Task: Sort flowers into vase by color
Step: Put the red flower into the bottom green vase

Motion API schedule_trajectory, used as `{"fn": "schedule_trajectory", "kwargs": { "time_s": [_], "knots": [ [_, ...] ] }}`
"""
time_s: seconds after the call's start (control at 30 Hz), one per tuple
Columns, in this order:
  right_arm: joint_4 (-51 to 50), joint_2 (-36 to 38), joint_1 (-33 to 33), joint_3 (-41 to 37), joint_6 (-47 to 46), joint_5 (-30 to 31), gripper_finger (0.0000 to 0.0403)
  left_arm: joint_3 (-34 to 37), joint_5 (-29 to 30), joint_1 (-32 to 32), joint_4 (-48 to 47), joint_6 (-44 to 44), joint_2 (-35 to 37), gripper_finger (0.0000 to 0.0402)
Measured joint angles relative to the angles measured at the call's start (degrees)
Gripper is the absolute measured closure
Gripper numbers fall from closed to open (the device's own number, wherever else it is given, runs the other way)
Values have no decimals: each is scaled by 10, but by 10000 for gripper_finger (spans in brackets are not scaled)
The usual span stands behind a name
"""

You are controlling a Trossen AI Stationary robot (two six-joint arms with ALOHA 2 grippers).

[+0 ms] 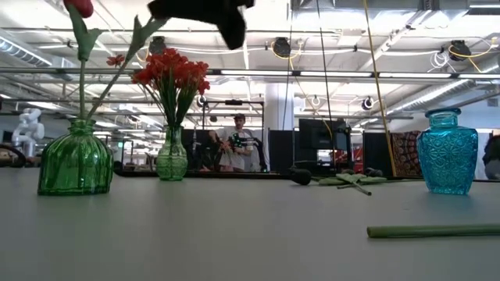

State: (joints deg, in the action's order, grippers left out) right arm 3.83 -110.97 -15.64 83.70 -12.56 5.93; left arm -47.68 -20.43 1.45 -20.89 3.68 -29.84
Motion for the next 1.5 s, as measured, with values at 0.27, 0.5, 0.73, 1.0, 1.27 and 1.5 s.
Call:
{"fn": "schedule_trajectory", "kwargs": {
  "time_s": [0.27,0.5,0.73,1.0,1.27,1.5],
  "knots": [
    [-195,57,-32,0,-32,-1,303,0,17,0,-2,2,0,199],
    [-370,107,-62,0,-128,-5,303,0,17,0,-5,2,0,199],
    [-509,116,-107,0,-188,-88,303,0,17,0,-9,2,0,199],
    [-569,111,-165,0,-181,-107,303,0,17,0,-14,2,0,199],
    [-634,105,-205,0,-182,-104,303,1,22,0,-29,2,0,199],
    [-664,99,-217,-24,-184,-103,303,1,24,0,-31,2,0,199]
  ]
}}
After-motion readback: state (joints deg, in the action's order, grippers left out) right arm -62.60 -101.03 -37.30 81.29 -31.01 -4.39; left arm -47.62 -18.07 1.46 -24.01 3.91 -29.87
